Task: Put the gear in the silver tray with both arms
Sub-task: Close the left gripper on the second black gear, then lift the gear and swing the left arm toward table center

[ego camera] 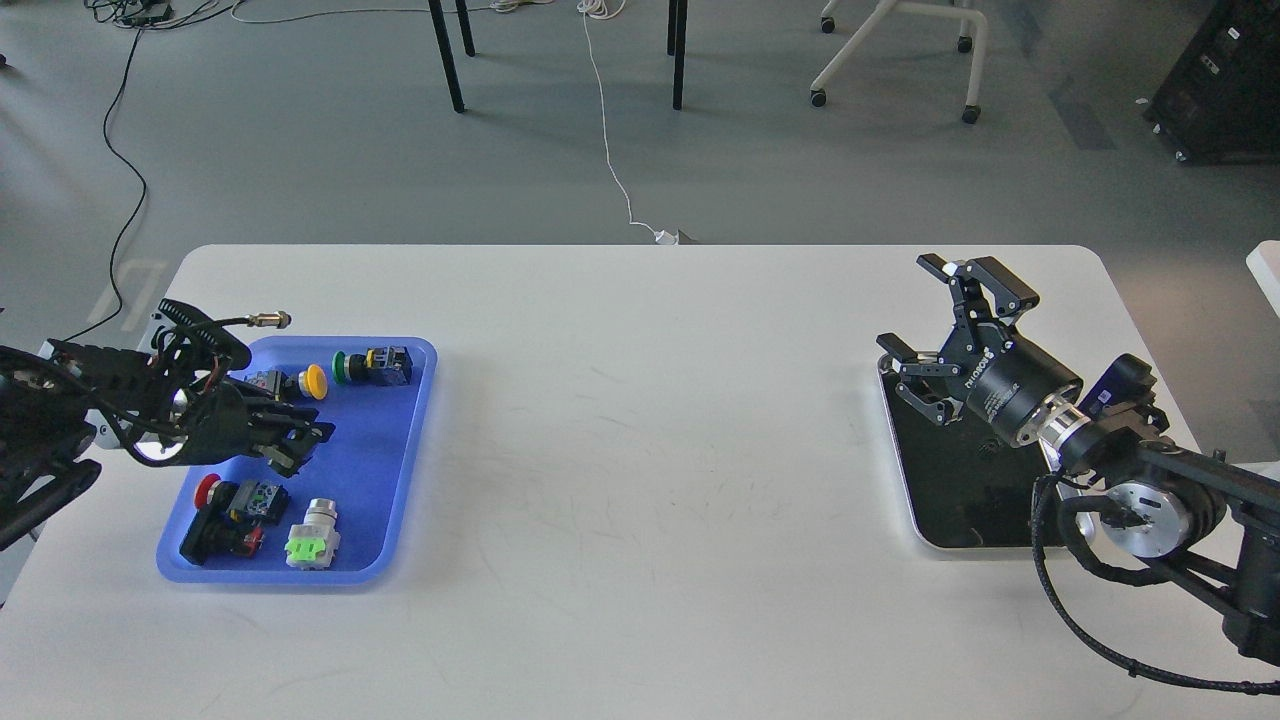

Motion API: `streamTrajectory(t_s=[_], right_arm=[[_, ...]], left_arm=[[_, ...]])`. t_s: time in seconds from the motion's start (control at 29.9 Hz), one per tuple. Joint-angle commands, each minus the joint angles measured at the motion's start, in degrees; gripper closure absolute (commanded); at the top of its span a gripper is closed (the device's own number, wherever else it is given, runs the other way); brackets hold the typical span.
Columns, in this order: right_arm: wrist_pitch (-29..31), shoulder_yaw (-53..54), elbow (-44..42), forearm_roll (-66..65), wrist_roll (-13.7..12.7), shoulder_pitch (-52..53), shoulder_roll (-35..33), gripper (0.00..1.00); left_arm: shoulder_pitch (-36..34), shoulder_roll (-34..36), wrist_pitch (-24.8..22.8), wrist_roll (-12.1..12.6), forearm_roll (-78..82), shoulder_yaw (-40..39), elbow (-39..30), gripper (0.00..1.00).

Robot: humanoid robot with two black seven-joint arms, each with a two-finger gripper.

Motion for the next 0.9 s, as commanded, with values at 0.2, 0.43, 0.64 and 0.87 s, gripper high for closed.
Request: streamTrajectory(t_s=[0.2, 0.43, 0.64, 0.87], right_arm=[[0.0, 0.8, -0.6, 0.1, 0.0, 0.0, -0.6, 0.04], [0.1, 1.1, -3.2, 0.4, 0.0, -1.7, -0.3, 0.04], [3.1, 3.4, -3.7, 3.6, 0.0, -4.7, -0.6, 0.04], [4.6, 3.9, -3.9, 4.0, 0.0, -6.2, -1.4, 0.04]], left_arm=[[-6.3, -0.3, -6.9, 0.0, 0.0, -0.1, -15.2, 0.87], [-14.6, -11.1, -7.0, 0.0, 0.0, 1.1, -15.6, 0.87], [-17.5, -21.0, -7.0, 0.0, 0.0, 3.9, -10.9, 0.87], [-19.3, -30.8, -7.0, 0.0, 0.0, 9.9, -3.6, 0.87]])
